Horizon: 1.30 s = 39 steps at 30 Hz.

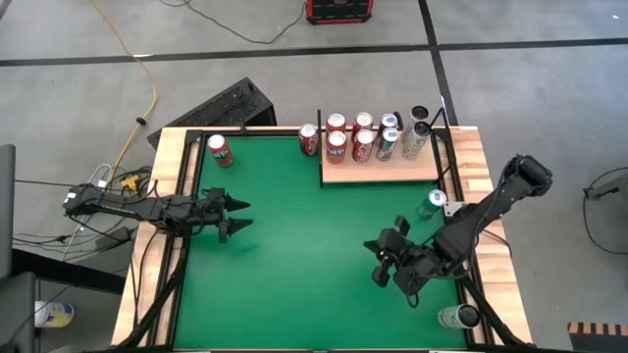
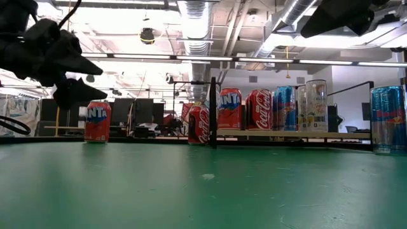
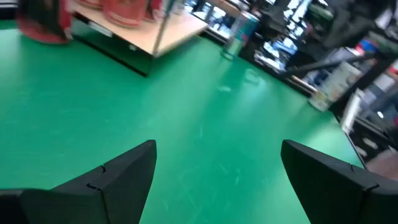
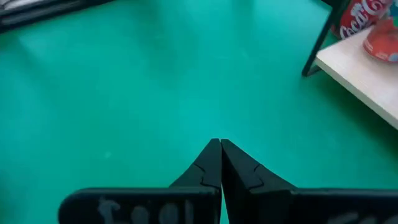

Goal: Place canned beverage on shelf
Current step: Move the red soda can to the center of the table

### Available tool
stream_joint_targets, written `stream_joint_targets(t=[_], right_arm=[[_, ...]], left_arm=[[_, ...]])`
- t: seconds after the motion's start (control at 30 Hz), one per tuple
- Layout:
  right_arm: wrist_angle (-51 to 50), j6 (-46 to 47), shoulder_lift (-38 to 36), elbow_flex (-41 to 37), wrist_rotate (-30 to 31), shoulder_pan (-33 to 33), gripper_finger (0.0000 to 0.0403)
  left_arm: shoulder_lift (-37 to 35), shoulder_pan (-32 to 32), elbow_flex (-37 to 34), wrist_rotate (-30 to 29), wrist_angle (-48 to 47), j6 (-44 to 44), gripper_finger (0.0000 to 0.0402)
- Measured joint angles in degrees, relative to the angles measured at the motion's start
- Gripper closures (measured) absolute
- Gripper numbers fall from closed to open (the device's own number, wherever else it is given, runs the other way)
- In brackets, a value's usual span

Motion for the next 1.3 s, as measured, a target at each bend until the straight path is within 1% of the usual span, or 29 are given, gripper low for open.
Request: stream_joint_targets(t=[0.07,0.13,0.2,0.27,0.33,0.4,0.47,0.53,0.6,0.7,0.77,0.83,0.9,1.03,1.1,1.2,1.3], right_arm=[[0.7,-2.2,0.8,0.0,0.0,-0.1,0.0379],[1.3,-4.5,1.4,0.0,0.0,-0.2,0.0379],[1.3,-6.8,1.5,0.0,0.0,-0.6,0.0379],[1.4,-8.3,1.5,0.0,0.3,-1.1,0.0379],[1.4,-10.0,1.5,0.0,1.4,-1.8,0.0379],[1.3,-11.9,1.5,0.0,2.6,-2.3,0.0379],[1.4,-13.5,1.5,0.0,3.6,-3.0,0.0379],[1.3,-14.9,1.5,0.0,3.8,-3.5,0.0378],[1.6,-15.8,1.5,-0.3,3.9,-4.0,0.0378],[1.2,-17.0,1.5,-1.9,3.9,-4.3,0.0378],[1.5,-18.1,1.4,-3.3,4.3,-4.3,0.0378],[2.0,-18.7,0.5,-5.7,4.8,-4.3,0.0378],[3.6,-19.7,-1.3,-9.1,5.0,-4.4,0.0378],[12.8,-26.5,-7.6,-17.8,4.8,-5.4,0.0378],[19.3,-32.4,-11.3,-22.2,2.6,-6.3,0.0378],[29.2,-41.4,-16.5,-28.1,-4.0,-7.6,0.0378],[38.5,-48.6,-20.4,-33.0,-12.1,-9.1,0.0378]], left_arm=[[0.1,0.8,0.5,-1.5,-0.1,-0.4,0.0072],[0.7,2.4,2.9,-1.7,-0.5,0.5,0.0072],[2.4,5.3,7.3,-3.4,-2.3,2.9,0.0072],[5.8,9.1,13.8,-6.7,-7.1,5.0,0.0072],[11.3,13.9,21.6,-9.6,-13.9,6.0,0.0072],[18.1,19.7,30.7,-11.7,-23.9,5.7,0.0072],[26.0,26.7,39.9,-13.2,-34.5,5.3,0.0072],[33.5,34.1,48.4,-13.4,-44.7,7.6,0.0072],[40.5,41.3,55.6,-11.8,-52.3,9.3,0.0072],[49.6,51.3,64.1,-4.5,-58.3,12.2,0.0072],[55.0,56.6,67.3,1.0,-61.2,13.3,0.0072],[59.6,60.2,69.6,5.8,-63.4,14.3,0.0072],[63.2,62.6,70.8,8.4,-65.0,15.7,0.0072],[68.4,64.9,70.9,8.5,-66.1,18.0,0.0072],[70.2,65.3,70.9,8.5,-66.2,19.2,0.0072],[71.9,65.8,70.9,7.4,-65.8,20.3,0.0072],[72.5,66.2,71.0,3.9,-65.6,20.5,0.0072]])
